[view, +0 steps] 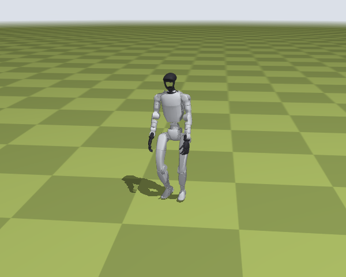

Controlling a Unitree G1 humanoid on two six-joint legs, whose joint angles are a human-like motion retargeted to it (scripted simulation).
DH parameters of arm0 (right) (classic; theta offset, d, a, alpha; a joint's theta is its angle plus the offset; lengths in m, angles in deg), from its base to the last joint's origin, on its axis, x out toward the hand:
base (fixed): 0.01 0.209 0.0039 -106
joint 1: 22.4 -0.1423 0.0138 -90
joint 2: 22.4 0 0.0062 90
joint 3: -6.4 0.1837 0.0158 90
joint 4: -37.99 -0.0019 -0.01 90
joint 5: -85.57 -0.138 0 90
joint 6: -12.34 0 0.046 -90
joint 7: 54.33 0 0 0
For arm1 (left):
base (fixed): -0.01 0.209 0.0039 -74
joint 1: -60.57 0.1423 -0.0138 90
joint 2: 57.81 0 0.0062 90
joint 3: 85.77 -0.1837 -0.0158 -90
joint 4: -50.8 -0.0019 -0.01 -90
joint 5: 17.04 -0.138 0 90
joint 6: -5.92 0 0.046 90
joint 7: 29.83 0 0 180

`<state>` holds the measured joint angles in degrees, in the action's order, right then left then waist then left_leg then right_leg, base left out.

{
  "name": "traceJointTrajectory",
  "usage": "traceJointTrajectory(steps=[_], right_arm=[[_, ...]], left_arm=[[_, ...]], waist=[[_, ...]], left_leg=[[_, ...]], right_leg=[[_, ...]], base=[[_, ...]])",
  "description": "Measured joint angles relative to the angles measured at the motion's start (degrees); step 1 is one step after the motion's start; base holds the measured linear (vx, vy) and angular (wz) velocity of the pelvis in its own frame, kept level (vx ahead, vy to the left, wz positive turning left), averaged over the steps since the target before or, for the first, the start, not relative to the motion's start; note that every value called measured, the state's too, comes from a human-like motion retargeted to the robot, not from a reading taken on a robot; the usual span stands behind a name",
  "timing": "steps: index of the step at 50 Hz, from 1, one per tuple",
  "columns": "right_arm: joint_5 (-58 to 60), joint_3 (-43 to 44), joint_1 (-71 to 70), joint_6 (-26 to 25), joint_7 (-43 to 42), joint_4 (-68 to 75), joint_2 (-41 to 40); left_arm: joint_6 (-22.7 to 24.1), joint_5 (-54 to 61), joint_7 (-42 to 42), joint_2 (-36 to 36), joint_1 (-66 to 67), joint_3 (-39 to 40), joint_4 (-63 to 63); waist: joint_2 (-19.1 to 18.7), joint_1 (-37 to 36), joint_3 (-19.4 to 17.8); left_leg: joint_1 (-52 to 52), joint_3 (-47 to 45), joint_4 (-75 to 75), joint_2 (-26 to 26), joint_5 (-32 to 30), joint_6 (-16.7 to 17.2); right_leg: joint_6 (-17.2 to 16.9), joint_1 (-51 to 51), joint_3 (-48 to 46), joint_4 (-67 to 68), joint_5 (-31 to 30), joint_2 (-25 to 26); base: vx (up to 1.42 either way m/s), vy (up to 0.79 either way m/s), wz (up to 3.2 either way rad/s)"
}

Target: Walk

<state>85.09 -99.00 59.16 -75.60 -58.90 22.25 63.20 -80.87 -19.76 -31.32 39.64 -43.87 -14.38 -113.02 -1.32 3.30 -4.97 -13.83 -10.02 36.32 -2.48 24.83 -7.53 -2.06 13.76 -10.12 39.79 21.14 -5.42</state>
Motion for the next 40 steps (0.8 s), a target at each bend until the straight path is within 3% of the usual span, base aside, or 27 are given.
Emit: traceJointTrajectory(steps=[7,15,27,30,36,40], right_arm=[[0.27,0.65,1.04,-0.38,0.01,1.66,-1.0],[-0.2,1.59,-0.57,1.09,-1.79,-3.36,0.38],[-2.86,4.97,-2.11,1.55,-1.88,-4.32,2.5],[-3.27,5.51,-1.89,1.22,-1.14,-2.61,1.81],[-3.0,4.93,0.56,0.53,0.34,-0.18,-0.05],[-2.13,3.98,1.99,0.32,1.19,0.52,-1.12]], left_arm=[[1.32,1.56,-0.7,-0.8,-1.39,0.18,6.02],[1.13,-0.42,-1.2,-0.41,2.26,-0.96,7.0],[-1.62,-5.18,0.45,0.0,4.49,-1.45,1.1],[-1.8,-5.2,1.55,-0.13,3.77,-1.57,0.49],[-0.55,-4.74,3.4,-0.21,3.27,-2.44,1.61],[0.28,-4.76,3.85,-0.13,3.24,-2.92,2.75]], waist=[[-0.89,-0.71,-0.49],[0.34,-3.03,-1.82],[5.63,-2.67,-2.76],[5.73,-2.0,-2.18],[3.4,-2.25,-1.13],[2.4,-3.14,-0.83]], left_leg=[[1.38,-0.31,-0.75,1.13,0.45,0.4],[-2.27,-1.46,3.12,2.56,0.43,1.04],[1.17,-2.16,-0.12,-3.9,2.28,-2.8],[2.71,-0.82,-3.2,-4.9,0.82,-2.44],[4.54,2.47,-2.78,-2.84,1.2,-0.93],[4.21,3.62,0.2,-1.17,3.02,-0.26]], right_leg=[[0.08,-2.94,-0.68,-5.5,-0.92,1.5],[-0.39,-3.33,-0.48,-2.93,-0.06,1.97],[0.79,6.01,-2.78,27.6,4.16,-9.87],[0.36,5.82,-2.02,24.17,5.43,-9.36],[-0.44,-0.92,1.05,4.52,4.4,-1.96],[0.47,-4.79,1.09,-1.65,4.77,0.63]], base=[[0.1,0.0,-0.13],[0.08,0.01,-0.19],[0.11,0.02,0.1],[0.11,-0.05,0.39],[0.08,-0.09,0.33],[0.04,-0.09,0.17]])
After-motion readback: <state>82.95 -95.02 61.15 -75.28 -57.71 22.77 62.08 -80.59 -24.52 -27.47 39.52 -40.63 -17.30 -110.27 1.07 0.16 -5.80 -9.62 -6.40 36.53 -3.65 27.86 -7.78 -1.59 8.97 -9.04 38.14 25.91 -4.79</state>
